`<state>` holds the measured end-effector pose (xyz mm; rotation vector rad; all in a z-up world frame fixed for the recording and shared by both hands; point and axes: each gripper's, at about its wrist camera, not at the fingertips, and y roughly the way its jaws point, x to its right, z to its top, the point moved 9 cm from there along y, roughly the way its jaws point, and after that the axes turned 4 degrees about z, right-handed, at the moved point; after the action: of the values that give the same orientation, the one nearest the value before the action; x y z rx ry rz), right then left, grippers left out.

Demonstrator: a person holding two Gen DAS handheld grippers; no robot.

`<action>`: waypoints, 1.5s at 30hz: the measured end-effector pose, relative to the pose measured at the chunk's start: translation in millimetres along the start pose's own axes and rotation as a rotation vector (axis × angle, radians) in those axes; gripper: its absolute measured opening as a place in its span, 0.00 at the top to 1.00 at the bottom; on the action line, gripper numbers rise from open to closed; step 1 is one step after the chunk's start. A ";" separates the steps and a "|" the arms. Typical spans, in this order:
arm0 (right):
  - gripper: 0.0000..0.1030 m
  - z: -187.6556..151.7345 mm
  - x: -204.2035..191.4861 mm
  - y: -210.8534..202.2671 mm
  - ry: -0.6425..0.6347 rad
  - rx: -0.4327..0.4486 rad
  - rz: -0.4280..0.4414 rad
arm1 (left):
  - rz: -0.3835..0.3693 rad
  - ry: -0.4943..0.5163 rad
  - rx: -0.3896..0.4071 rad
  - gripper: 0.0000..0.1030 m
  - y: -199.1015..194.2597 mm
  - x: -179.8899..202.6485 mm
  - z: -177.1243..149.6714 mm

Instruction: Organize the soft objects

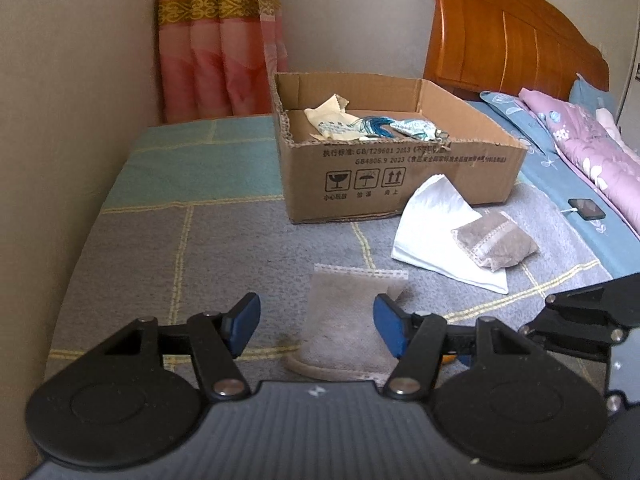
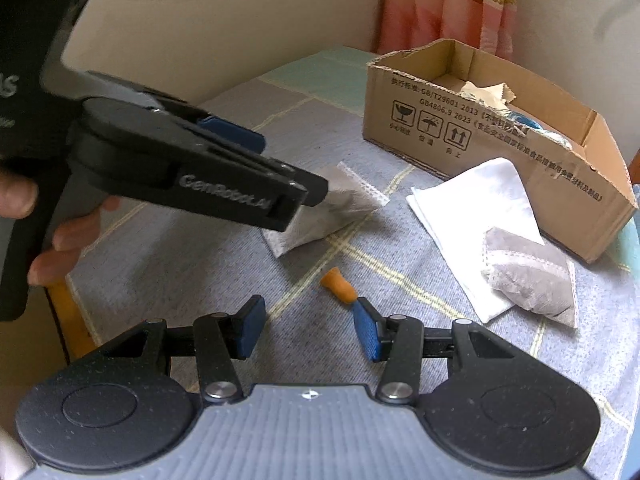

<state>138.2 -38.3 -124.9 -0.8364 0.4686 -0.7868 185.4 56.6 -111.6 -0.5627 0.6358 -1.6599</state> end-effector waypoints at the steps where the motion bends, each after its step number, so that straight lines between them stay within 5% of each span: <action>1: 0.47 1.3 1.0 0.8 0.006 0.001 -0.002 | 0.004 -0.001 0.002 0.39 -0.5 -1.2 0.3; 13: 0.47 13.6 11.2 8.8 0.046 0.008 -0.042 | 0.013 -0.014 0.004 0.39 -4.7 -10.9 1.7; 20: 0.47 5.3 25.1 -5.8 0.039 0.014 -0.086 | -0.058 0.077 0.046 0.39 -24.6 18.6 5.9; 27: 0.23 -15.0 51.6 -24.4 0.045 0.017 -0.156 | -0.139 0.162 0.046 0.40 -30.1 67.2 -4.2; 34: 0.16 -34.7 66.2 -33.1 0.040 0.004 -0.175 | -0.104 0.186 0.001 0.59 -8.9 87.7 -17.9; 45: 0.14 -40.3 69.5 -37.0 0.057 0.030 -0.134 | -0.043 0.141 -0.028 0.67 8.6 82.9 -25.4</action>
<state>140.3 -126.6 -124.2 -0.8254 0.4542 -0.9407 160.2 -23.7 -134.3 -0.4847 0.7551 -1.7440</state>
